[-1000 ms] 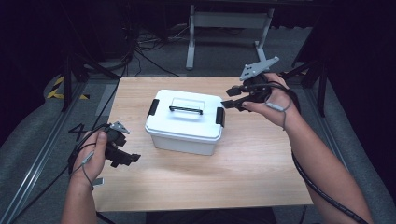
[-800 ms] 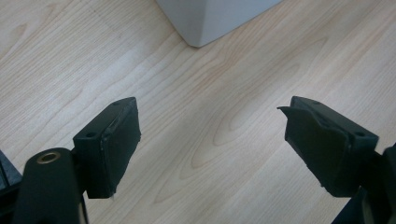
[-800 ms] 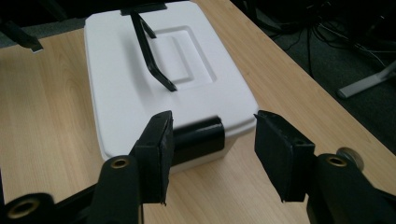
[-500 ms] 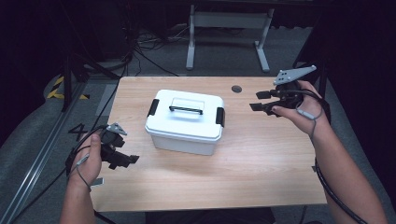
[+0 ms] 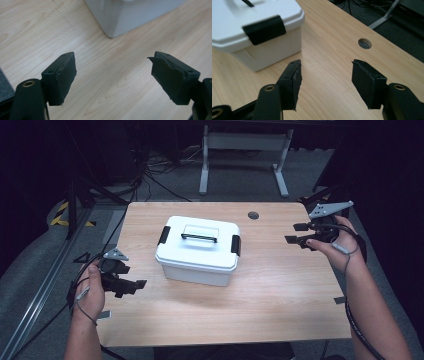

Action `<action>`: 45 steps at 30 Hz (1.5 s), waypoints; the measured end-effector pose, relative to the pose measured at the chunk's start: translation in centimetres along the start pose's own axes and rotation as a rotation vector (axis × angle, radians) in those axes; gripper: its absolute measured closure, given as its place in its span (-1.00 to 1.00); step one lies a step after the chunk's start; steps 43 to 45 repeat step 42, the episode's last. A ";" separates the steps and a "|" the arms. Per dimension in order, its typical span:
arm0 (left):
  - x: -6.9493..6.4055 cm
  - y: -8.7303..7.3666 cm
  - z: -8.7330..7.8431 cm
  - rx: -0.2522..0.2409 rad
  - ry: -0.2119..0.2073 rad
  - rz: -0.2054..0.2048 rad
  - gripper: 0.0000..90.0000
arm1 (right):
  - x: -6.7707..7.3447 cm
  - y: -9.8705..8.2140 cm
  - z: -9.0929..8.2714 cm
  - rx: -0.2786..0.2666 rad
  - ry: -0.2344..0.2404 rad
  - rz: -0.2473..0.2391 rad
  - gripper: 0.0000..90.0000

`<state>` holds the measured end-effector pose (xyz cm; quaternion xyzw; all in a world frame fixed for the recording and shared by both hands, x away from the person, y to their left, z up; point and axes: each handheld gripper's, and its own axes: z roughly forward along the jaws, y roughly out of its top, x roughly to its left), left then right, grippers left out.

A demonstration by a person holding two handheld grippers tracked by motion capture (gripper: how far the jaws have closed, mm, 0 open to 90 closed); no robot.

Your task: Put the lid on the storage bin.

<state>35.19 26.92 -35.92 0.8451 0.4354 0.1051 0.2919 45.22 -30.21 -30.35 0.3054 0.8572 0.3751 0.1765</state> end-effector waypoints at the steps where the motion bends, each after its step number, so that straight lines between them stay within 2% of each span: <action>1: 0.0 0.0 -0.1 0.001 0.003 0.014 -0.54 | -0.1 -0.4 0.2 0.002 -0.002 0.001 -0.08; 5: -0.1 0.1 0.0 -0.010 -0.010 0.045 -0.55 | -0.4 -2.6 0.9 0.020 -0.022 0.013 -0.13; 8: -0.1 0.1 0.3 -0.003 -0.024 0.044 -0.54 | -0.5 -4.4 1.3 0.020 -0.023 0.041 -0.14; 9: 0.0 0.1 0.5 -0.006 -0.016 0.060 -0.54 | -0.5 -4.8 1.4 0.021 -0.031 0.042 -0.14; 10: -0.1 0.1 0.6 0.008 -0.022 0.039 -0.54 | -0.5 -5.4 1.5 0.020 -0.036 0.048 -0.14; 11: 0.0 0.2 0.9 0.014 -0.014 0.049 -0.54 | -0.7 -5.7 1.7 0.022 -0.028 0.059 -0.14; 13: -0.1 0.1 1.2 0.032 -0.022 0.029 -0.54 | -1.1 -6.2 1.7 0.036 -0.021 0.053 -0.15; 15: -0.2 0.1 1.4 0.044 -0.019 0.027 -0.54 | -1.4 -7.0 1.7 -0.003 -0.011 0.104 -0.19; 17: -0.2 0.1 1.4 0.045 -0.016 0.030 -0.54 | -1.4 -7.4 1.9 -0.002 0.003 0.114 -0.19; 18: -0.2 0.1 1.4 0.046 -0.019 0.019 -0.54 | -1.6 -8.3 2.5 0.018 0.010 0.125 -0.19; 21: -0.1 0.0 1.6 0.062 -0.018 0.015 -0.56 | -1.8 -9.1 3.1 0.039 0.008 0.134 -0.19; 24: 0.3 -0.4 3.0 0.139 0.000 -0.038 -0.63 | -2.4 -11.0 4.6 0.055 0.010 0.163 -0.19; 27: 0.7 -0.5 4.0 0.170 0.031 -0.057 -0.58 | -2.7 -12.5 6.0 0.081 -0.011 0.180 -0.19; 30: 1.0 -0.2 4.9 0.163 0.026 -0.063 -0.60 | -2.8 -13.3 6.8 0.069 -0.015 0.198 -0.21; 32: 1.0 -0.1 5.3 0.159 0.030 -0.039 -0.59 | -2.8 -13.8 7.3 0.072 -0.001 0.218 -0.21; 34: 1.2 0.1 5.9 0.138 0.027 -0.030 -0.59 | -2.8 -14.3 7.8 0.092 -0.007 0.206 -0.21; 36: 1.2 0.2 6.1 0.134 0.023 -0.043 -0.60 | -2.7 -14.6 8.0 0.098 -0.011 0.201 -0.21; 40: 1.4 0.2 7.0 0.180 0.020 -0.035 -0.60 | -2.4 -15.0 8.4 0.079 -0.040 0.190 -0.21; 42: 1.5 0.2 7.4 0.214 0.005 -0.031 -0.58 | -2.3 -15.1 8.2 0.016 -0.050 0.194 -0.25; 45: 1.5 0.2 7.4 0.214 0.005 -0.031 -0.58 | -2.3 -15.1 8.2 0.016 -0.050 0.194 -0.25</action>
